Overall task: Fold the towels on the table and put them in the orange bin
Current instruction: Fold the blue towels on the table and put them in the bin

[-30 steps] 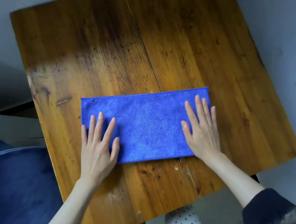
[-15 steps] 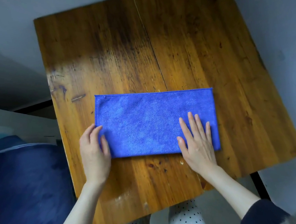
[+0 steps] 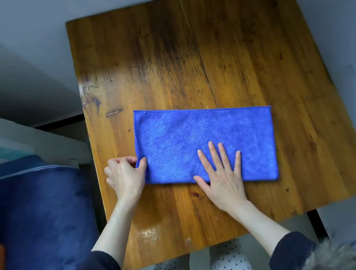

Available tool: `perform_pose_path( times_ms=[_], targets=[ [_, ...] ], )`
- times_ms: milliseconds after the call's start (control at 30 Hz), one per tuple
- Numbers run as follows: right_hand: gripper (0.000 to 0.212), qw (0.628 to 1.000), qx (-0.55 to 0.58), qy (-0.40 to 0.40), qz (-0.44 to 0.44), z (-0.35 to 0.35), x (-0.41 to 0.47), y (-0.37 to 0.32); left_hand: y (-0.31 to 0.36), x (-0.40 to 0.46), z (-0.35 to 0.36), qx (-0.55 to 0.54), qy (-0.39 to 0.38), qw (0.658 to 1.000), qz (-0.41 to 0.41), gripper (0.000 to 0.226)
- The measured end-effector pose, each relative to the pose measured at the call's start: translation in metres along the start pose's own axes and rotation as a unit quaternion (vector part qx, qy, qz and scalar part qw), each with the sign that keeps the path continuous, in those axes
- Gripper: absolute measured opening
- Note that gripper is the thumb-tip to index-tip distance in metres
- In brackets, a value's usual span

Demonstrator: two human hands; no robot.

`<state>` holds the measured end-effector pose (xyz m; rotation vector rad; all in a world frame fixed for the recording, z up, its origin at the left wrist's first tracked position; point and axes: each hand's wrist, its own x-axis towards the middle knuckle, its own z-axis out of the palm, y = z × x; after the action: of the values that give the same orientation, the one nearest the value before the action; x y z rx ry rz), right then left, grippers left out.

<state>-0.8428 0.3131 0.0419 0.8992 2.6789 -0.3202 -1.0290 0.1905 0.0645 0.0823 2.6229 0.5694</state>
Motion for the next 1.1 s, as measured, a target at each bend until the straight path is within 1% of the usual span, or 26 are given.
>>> perform_pose_path(
  times_ms=[100,267,367,467,500,567,600,667,700,733,800,867,900,933,1000,1100],
  targets=[
    [0.069,1.0,0.003,-0.003,0.007,-0.001,0.003,-0.002,0.0,0.004,-0.005,-0.015,0.02,0.999,0.044,0.016],
    [0.068,1.0,0.007,-0.002,0.02,-0.008,0.027,-0.012,0.013,0.03,-0.02,-0.075,-0.022,0.995,0.069,0.018],
    [0.069,1.0,0.016,0.005,0.022,-0.014,0.051,-0.02,0.027,0.055,-0.036,-0.122,-0.05,0.99,0.043,0.021],
    [0.069,1.0,0.02,0.002,0.017,-0.021,0.066,-0.028,0.038,0.069,-0.054,-0.187,-0.104,0.977,-0.017,0.042],
    [0.069,1.0,0.018,-0.002,0.015,-0.023,0.068,-0.03,0.041,0.07,-0.059,-0.211,-0.133,0.968,-0.034,0.043],
    [0.068,1.0,0.026,-0.012,0.006,-0.028,0.067,-0.031,0.044,0.066,-0.067,-0.233,-0.188,0.953,-0.037,0.032],
    [0.067,0.999,0.038,-0.015,-0.001,-0.032,0.065,-0.029,0.047,0.062,-0.07,-0.238,-0.201,0.95,-0.028,0.027],
    [0.063,0.996,0.091,-0.016,-0.012,-0.039,0.063,-0.023,0.053,0.053,-0.074,-0.254,-0.199,0.946,-0.007,0.021],
    [0.059,0.99,0.138,-0.008,-0.01,-0.043,0.062,-0.019,0.057,0.049,-0.076,-0.264,-0.19,0.945,0.003,0.019],
    [0.054,0.98,0.198,0.006,-0.002,-0.046,0.059,-0.015,0.062,0.044,-0.077,-0.274,-0.18,0.945,0.014,0.018],
    [0.046,0.949,0.311,0.048,0.028,-0.054,0.051,-0.005,0.075,0.033,-0.078,-0.288,-0.158,0.944,0.035,0.016],
    [0.039,0.918,0.384,0.079,0.066,-0.061,0.042,0.008,0.091,0.02,-0.072,-0.282,-0.133,0.948,0.066,0.017],
    [0.036,0.897,0.425,0.08,0.092,-0.064,0.037,0.017,0.101,0.013,-0.067,-0.27,-0.12,0.951,0.089,0.018],
    [0.033,0.869,0.473,0.071,0.124,-0.068,0.033,0.025,0.112,0.004,-0.061,-0.253,-0.109,0.954,0.116,0.018],
    [0.025,0.801,0.57,0.045,0.175,-0.073,0.024,0.045,0.133,-0.014,-0.045,-0.213,-0.088,0.957,0.174,0.02],
    [0.021,0.713,0.668,0.018,0.212,-0.076,0.012,0.076,0.164,-0.044,-0.013,-0.159,-0.061,0.952,0.255,0.024]
  ],
)
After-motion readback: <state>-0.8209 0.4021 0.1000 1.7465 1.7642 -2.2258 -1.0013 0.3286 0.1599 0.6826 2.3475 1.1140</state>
